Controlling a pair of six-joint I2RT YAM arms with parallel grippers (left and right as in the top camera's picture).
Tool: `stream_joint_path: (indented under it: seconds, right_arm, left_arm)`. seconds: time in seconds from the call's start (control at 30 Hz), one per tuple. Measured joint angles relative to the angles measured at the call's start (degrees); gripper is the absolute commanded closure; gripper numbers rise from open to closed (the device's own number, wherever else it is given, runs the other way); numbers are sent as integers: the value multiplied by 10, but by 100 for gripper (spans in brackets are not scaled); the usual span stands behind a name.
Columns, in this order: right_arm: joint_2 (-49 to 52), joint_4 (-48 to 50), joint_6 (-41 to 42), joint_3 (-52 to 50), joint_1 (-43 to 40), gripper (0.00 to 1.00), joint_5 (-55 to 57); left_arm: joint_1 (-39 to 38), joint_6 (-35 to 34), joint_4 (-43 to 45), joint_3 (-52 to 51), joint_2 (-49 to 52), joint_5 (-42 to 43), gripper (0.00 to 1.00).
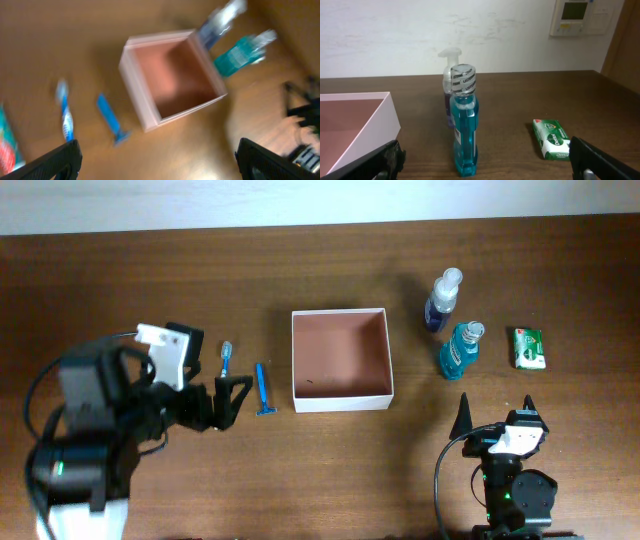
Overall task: Pack container
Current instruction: 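Move the left gripper over the blue-and-white toothbrush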
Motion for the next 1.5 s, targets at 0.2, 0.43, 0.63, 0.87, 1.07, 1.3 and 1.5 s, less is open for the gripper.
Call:
stream_joint_path:
  seconds: [0.2, 0.43, 0.63, 0.87, 1.07, 1.3, 1.5]
  right_arm:
    - [0, 0, 0, 0, 0, 2, 0]
    - [0, 0, 0, 0, 0, 2, 0]
    - [0, 0, 0, 0, 0, 2, 0]
    - [0, 0, 0, 0, 0, 2, 0]
    - [0, 0, 0, 0, 0, 2, 0]
    - [0, 0, 0, 0, 0, 2, 0]
    - [0, 0, 0, 0, 0, 2, 0]
  left_arm:
    - [-41, -16, -59, 25, 163, -106, 1]
    - [-52, -19, -31, 25, 280, -135, 1]
    - [-52, -38, -7, 25, 320, -194, 1]
    - [-52, -50, 20, 25, 339, -230, 1]
    - [-52, -52, 26, 25, 349, -231, 1]
    - [-52, -52, 29, 25, 370, -236, 1]
    - [-52, -55, 42, 25, 381, -250, 1]
